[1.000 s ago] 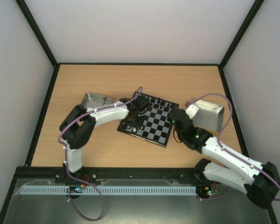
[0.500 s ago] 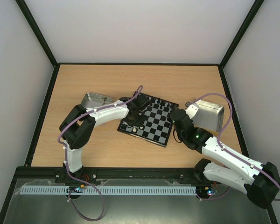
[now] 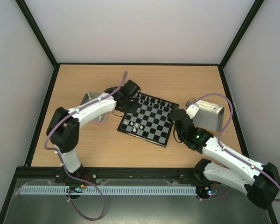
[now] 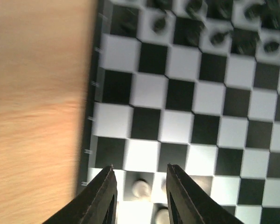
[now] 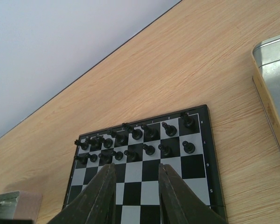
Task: Set up the chess pieces on the board
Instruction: Pick up the chess piece from the storage box, then place the chess piece on the chessboard, then pick up the chess piece from the storage box.
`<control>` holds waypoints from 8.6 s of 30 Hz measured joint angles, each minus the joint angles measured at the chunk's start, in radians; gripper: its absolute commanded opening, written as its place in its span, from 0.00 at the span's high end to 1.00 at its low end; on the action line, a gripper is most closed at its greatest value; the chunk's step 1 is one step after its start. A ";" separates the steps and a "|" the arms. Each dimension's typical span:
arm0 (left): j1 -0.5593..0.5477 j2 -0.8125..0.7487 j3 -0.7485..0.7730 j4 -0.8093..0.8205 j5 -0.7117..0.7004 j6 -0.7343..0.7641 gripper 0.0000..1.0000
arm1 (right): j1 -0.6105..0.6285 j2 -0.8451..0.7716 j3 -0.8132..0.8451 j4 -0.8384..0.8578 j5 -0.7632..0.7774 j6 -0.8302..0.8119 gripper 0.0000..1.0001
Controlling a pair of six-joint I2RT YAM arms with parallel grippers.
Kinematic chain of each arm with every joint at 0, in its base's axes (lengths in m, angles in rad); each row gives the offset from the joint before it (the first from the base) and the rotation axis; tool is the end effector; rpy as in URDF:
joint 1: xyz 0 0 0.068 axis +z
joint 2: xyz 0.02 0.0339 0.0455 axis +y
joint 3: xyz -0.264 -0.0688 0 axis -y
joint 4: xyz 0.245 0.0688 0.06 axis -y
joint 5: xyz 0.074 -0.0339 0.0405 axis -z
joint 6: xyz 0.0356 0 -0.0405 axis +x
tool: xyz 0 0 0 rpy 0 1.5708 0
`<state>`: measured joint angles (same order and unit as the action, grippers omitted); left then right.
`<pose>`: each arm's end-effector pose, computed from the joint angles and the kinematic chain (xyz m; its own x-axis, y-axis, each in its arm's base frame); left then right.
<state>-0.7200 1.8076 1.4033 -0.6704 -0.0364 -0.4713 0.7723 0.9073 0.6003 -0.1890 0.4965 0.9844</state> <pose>0.2888 -0.2515 0.2326 -0.8824 0.1704 -0.4386 0.2753 0.9429 -0.1876 0.1563 0.1286 0.2545 -0.4497 0.5843 -0.6755 0.1105 0.7869 0.6071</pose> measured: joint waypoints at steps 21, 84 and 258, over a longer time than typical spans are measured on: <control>0.485 -0.023 -0.200 0.163 0.011 -0.137 0.69 | 0.000 -0.002 -0.009 0.016 -0.021 0.000 0.75; 0.090 -0.782 -0.523 0.558 0.507 0.452 0.90 | -0.010 0.130 0.262 0.155 -0.927 -0.142 0.49; 0.532 0.134 -0.170 0.348 0.009 0.127 0.87 | 0.145 0.364 0.140 0.021 -0.263 -0.190 0.71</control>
<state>-0.1879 1.9419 1.2331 -0.3229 -0.0273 -0.3439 0.9176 1.2716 0.7399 -0.1677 0.2333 0.7940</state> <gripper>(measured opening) 0.155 0.289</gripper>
